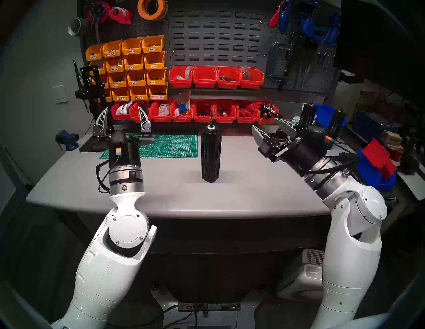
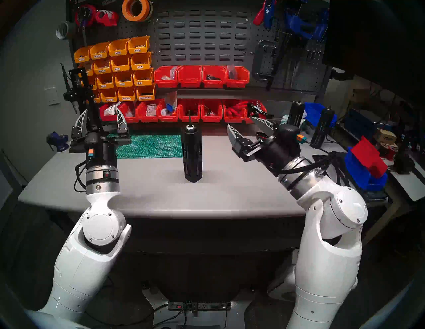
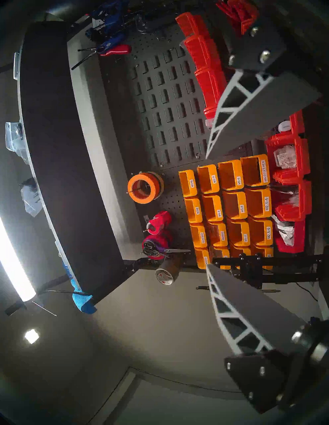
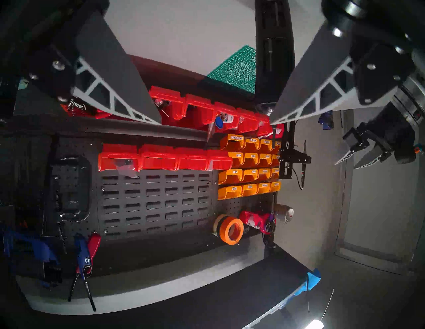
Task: Pick a screwdriver bit and insert it into the screwdriver
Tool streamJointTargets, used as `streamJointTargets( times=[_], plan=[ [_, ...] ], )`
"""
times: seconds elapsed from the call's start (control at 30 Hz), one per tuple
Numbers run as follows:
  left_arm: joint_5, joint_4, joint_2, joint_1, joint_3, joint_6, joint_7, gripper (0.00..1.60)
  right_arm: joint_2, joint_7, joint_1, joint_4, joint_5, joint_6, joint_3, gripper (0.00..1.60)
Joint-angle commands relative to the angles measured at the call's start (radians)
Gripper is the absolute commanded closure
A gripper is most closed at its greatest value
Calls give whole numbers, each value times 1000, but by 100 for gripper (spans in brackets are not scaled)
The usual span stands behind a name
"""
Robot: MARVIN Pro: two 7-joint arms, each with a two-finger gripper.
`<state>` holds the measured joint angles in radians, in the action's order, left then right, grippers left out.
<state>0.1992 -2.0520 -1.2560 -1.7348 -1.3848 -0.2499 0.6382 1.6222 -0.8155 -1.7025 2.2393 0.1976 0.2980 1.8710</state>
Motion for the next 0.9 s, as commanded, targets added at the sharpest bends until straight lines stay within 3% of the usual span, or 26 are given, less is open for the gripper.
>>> streamJointTargets(
  times=[0.0, 0.3, 0.87],
  plan=[
    [17, -44, 5, -4, -5, -2, 7, 0, 3, 44, 3, -23, 15, -66, -22, 0],
    [-6, -52, 24, -26, -3, -5, -14, 0, 4, 76, 17, -63, -10, -116, -16, 0],
    [-13, -58, 18, -26, 1, -3, -30, 0, 3, 84, 38, -82, 22, -129, -23, 0]
  ],
)
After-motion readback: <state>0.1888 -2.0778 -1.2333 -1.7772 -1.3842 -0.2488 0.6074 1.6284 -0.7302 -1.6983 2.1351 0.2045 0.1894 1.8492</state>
